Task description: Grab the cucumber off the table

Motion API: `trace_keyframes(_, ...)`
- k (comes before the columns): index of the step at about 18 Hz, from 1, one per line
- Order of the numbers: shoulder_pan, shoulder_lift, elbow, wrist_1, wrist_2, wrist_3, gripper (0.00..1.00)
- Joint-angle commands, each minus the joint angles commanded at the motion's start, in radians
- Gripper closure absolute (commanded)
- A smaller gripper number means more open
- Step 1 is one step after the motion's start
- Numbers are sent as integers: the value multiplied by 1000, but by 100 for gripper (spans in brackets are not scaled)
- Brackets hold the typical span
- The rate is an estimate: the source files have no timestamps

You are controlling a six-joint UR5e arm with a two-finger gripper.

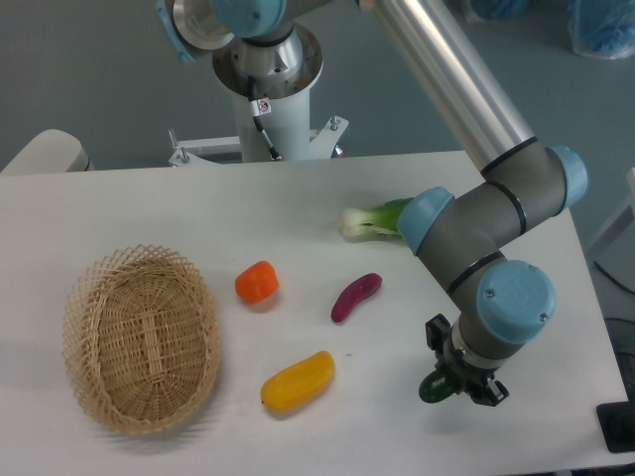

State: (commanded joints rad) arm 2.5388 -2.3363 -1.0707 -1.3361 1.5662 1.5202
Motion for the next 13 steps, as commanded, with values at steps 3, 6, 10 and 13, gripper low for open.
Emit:
trace_keyframes(3, -28, 2, -2, -12, 3, -2, 88)
trace_keyframes(6, -46, 9, -9, -11, 3, -8, 87)
trace_keyframes(10, -58, 11, -12, -9, -3, -8, 86)
trace_keyframes(13, -71, 11, -12, -9, 2, -9, 87)
